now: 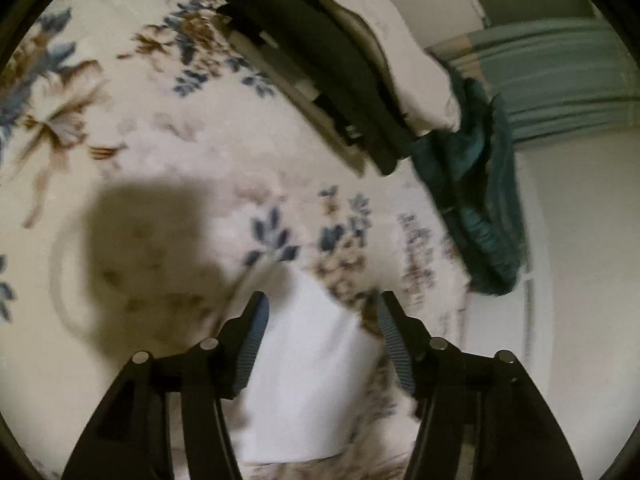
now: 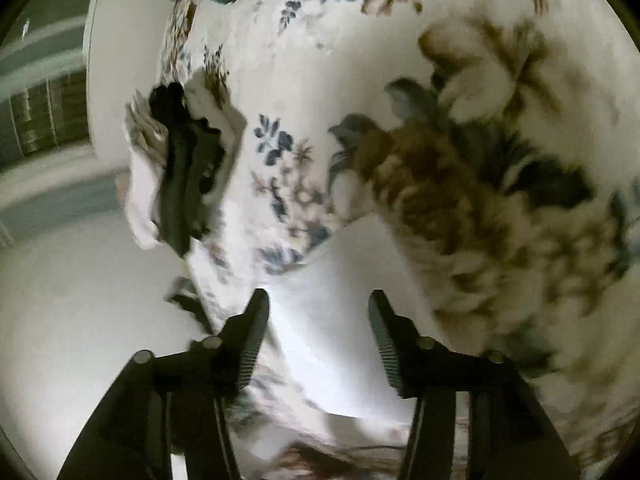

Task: Fold small clothes

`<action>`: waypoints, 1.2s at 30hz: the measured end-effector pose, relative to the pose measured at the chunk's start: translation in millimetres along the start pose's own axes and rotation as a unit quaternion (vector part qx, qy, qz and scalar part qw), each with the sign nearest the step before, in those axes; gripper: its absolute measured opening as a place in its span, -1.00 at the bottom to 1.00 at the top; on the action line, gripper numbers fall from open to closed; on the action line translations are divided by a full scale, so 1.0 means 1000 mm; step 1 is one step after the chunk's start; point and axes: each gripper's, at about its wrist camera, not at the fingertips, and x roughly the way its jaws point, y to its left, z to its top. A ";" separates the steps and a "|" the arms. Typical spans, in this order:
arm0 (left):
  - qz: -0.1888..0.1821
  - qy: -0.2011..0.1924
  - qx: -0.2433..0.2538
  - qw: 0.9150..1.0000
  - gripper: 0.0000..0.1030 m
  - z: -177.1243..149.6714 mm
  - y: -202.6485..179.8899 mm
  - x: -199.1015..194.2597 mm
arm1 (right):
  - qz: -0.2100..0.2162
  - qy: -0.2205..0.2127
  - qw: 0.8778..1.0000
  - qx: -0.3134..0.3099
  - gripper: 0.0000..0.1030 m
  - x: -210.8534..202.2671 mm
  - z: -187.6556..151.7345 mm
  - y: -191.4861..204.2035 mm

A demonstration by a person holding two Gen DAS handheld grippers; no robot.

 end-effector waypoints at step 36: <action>-0.075 0.219 0.052 0.972 0.44 -0.020 0.043 0.097 | 0.031 0.113 0.993 0.002 0.39 0.070 -0.012 -0.102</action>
